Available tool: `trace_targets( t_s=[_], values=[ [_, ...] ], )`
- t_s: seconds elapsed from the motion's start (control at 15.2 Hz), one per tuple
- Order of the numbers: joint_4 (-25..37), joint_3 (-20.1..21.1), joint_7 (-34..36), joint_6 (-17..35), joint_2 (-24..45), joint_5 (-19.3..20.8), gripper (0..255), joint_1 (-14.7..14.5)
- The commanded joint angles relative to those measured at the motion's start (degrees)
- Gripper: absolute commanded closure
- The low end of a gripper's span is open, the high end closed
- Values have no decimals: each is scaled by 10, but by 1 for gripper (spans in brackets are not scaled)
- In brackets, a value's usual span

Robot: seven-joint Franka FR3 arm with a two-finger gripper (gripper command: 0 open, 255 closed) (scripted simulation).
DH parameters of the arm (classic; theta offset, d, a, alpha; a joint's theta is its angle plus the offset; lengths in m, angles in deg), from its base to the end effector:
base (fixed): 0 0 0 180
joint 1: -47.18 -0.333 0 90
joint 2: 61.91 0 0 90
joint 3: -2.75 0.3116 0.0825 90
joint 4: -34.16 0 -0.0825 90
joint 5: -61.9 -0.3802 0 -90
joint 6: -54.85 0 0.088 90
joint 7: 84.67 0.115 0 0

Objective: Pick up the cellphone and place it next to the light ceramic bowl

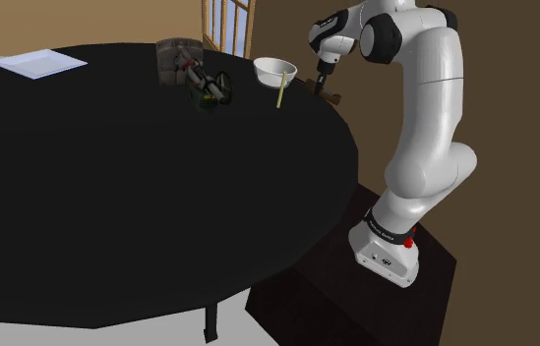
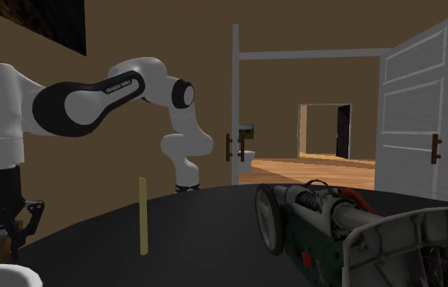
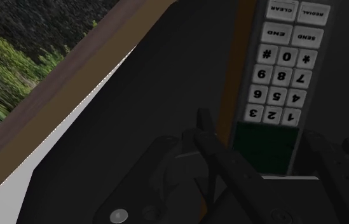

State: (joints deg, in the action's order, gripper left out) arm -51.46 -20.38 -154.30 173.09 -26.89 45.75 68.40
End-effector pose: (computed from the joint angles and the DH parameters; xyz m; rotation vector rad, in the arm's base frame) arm 0.5426 -0.4434 0.3250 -3.0840 -0.5859 -0.0379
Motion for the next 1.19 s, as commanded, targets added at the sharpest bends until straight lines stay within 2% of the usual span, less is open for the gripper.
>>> trace_targets(
  t_s=[0.0, 0.33, 0.59, 1.12],
  values=[
    [1, -1, 0, 0, 0, 1, 0, 1],
    [0, -1, -1, 1, 0, 1, 0, 1],
    [32, -9, 8, -56, -27, 14, 0, 0],
    [32, -9, 8, -56, -27, 13, 0, 0]
  ],
)
